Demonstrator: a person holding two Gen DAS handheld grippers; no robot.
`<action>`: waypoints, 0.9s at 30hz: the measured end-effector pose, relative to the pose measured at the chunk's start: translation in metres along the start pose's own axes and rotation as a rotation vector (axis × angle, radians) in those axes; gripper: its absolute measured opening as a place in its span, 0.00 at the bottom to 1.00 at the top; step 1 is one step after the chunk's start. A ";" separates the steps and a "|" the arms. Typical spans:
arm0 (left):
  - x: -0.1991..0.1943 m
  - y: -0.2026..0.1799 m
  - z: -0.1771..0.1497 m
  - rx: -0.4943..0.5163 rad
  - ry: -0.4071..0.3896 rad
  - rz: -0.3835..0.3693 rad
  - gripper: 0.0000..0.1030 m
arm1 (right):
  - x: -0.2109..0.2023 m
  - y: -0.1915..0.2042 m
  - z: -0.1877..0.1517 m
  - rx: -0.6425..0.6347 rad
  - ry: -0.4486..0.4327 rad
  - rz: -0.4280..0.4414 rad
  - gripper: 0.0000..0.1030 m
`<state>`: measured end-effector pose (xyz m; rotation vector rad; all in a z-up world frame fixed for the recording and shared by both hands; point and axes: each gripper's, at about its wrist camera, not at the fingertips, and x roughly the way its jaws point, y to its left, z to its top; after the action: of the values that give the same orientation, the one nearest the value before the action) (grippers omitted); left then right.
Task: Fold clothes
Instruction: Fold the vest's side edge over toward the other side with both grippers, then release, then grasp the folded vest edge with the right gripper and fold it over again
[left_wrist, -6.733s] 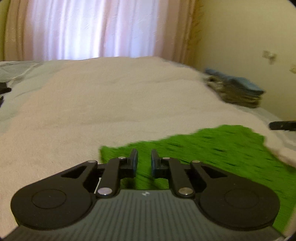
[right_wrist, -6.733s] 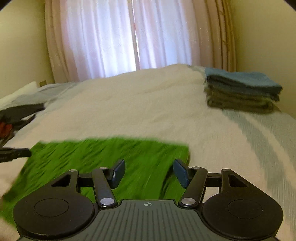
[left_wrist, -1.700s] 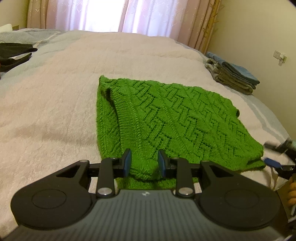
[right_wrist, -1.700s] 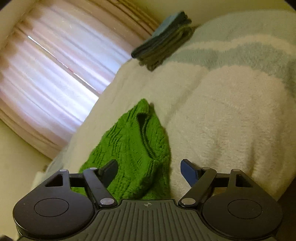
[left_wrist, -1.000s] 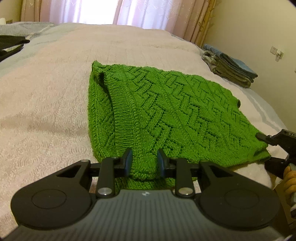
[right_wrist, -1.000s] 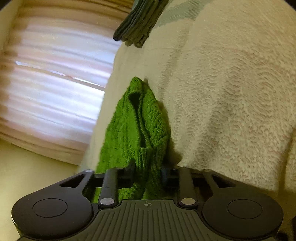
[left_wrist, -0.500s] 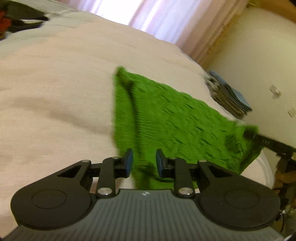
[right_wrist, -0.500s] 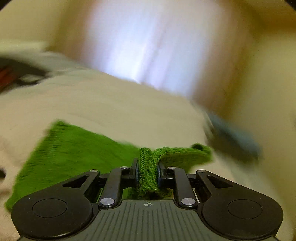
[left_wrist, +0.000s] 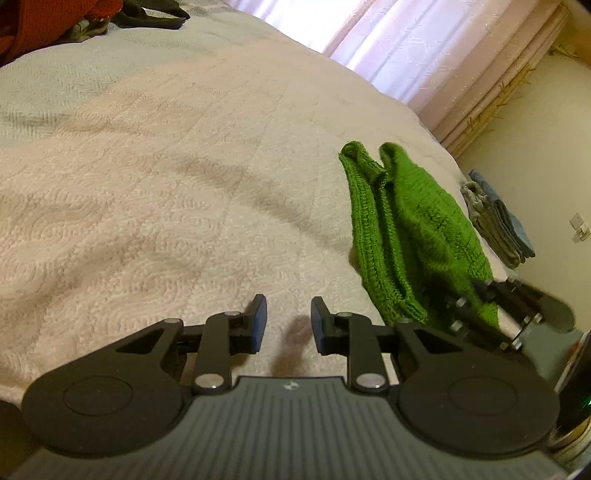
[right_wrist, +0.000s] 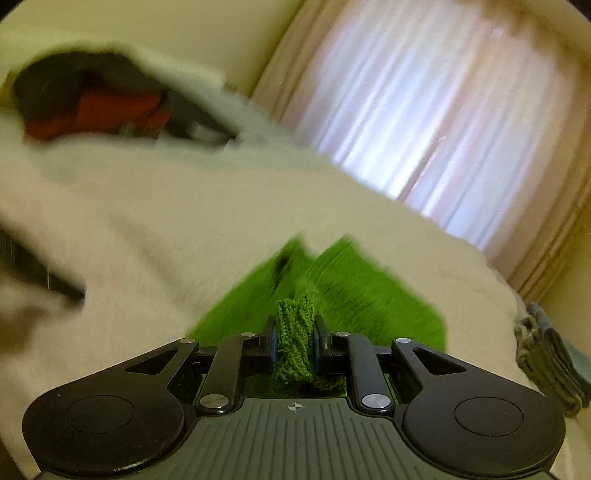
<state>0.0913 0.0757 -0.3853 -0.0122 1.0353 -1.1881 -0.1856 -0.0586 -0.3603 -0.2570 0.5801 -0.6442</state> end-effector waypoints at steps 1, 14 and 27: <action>0.000 0.000 0.001 -0.002 -0.001 0.000 0.20 | -0.008 -0.002 0.007 0.003 -0.043 0.001 0.16; -0.005 0.008 0.001 -0.005 -0.015 0.021 0.20 | -0.006 0.051 -0.008 -0.072 0.053 0.173 0.83; -0.014 0.001 -0.002 0.003 -0.025 0.035 0.21 | -0.038 -0.139 -0.136 1.434 0.110 0.227 0.83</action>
<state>0.0912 0.0877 -0.3780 -0.0066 1.0083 -1.1545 -0.3577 -0.1489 -0.3989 1.1740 0.1372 -0.7132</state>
